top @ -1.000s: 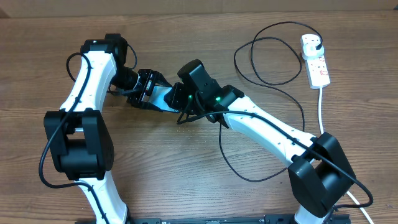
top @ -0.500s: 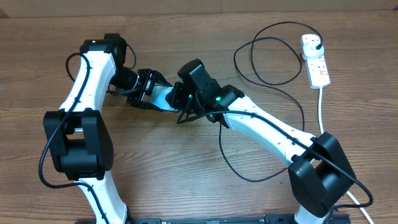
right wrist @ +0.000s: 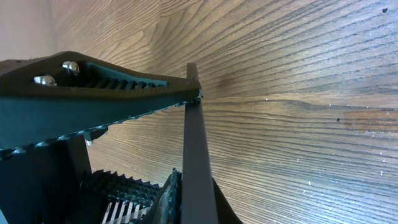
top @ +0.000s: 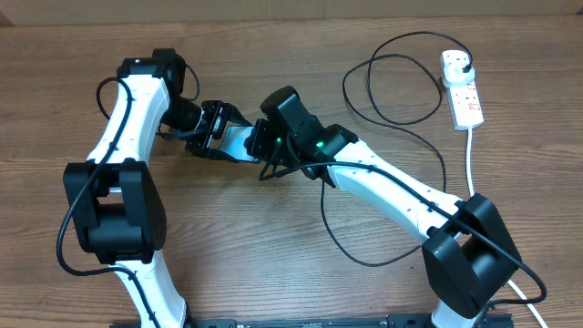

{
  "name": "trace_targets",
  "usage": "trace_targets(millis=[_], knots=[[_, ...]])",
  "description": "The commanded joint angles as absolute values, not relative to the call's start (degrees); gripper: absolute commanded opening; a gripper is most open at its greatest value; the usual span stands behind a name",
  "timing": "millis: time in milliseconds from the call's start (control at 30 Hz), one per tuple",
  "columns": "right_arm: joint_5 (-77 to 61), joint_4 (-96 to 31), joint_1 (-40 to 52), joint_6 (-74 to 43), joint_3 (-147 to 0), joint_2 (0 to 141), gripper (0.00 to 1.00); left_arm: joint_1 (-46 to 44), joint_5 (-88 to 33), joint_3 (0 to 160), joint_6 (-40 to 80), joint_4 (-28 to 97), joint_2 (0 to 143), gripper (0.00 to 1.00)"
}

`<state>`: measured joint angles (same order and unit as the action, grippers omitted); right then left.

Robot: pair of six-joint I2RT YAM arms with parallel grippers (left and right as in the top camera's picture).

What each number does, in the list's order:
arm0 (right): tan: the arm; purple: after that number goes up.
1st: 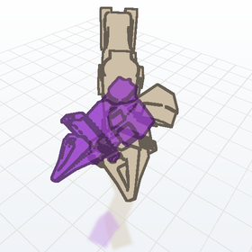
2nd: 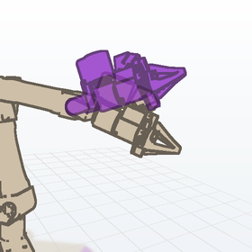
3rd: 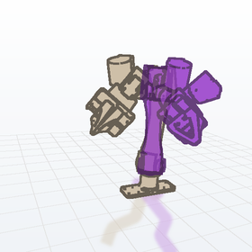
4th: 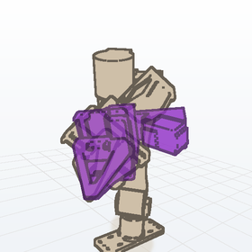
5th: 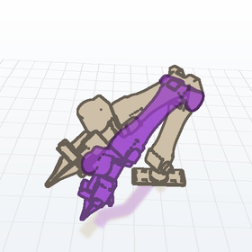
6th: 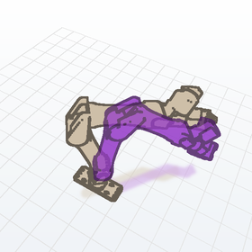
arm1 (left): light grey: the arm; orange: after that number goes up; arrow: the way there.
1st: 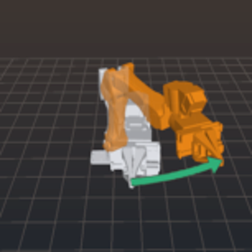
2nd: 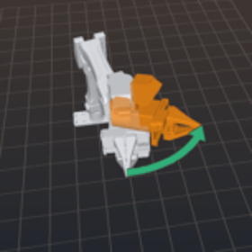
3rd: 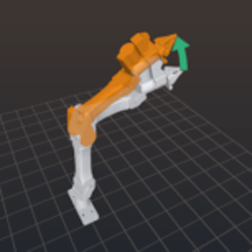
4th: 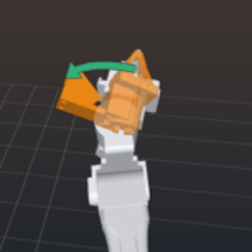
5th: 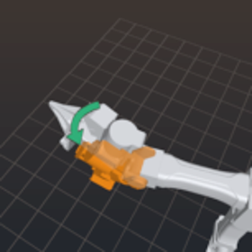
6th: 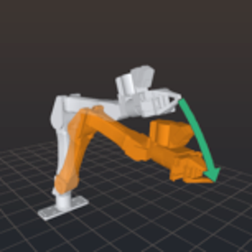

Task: Plug charger to phone and switch on socket
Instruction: 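Grasp the phone's bottom edge with the right gripper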

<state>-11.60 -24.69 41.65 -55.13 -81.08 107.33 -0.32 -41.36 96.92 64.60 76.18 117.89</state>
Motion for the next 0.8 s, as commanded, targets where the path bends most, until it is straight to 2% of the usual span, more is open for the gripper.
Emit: trace_targets(millis=[0,233,367,533,600,700,767], knots=[[-11.4,-23.8,42.0,-53.7,-80.9,107.5,0.04,-0.4,-43.3,98.8,64.7,76.7,117.6,0.04],[-11.4,-23.8,42.0,-53.6,-80.9,107.5,0.04,-0.4,-43.1,98.8,63.5,76.7,117.6,0.04],[-10.9,-23.8,41.9,-53.6,-80.9,107.5,0.04,-0.4,-43.0,98.8,61.6,76.6,117.6,0.08],[-10.3,-23.9,41.9,-53.6,-80.9,107.5,0.04,-0.4,-41.1,98.8,58.5,76.7,117.6,0.20],[-10.3,-23.9,41.9,-53.3,-80.9,107.5,0.04,-0.4,-40.4,98.8,57.8,76.7,117.6,0.22],[-10.0,-23.9,41.9,-52.4,-80.9,107.5,0.04,-0.4,-40.0,98.8,56.6,76.6,117.6,0.33],[-10.0,-23.9,41.8,-52.3,-80.9,107.5,0.04,-0.4,-39.9,98.8,55.1,76.6,117.6,0.35]])
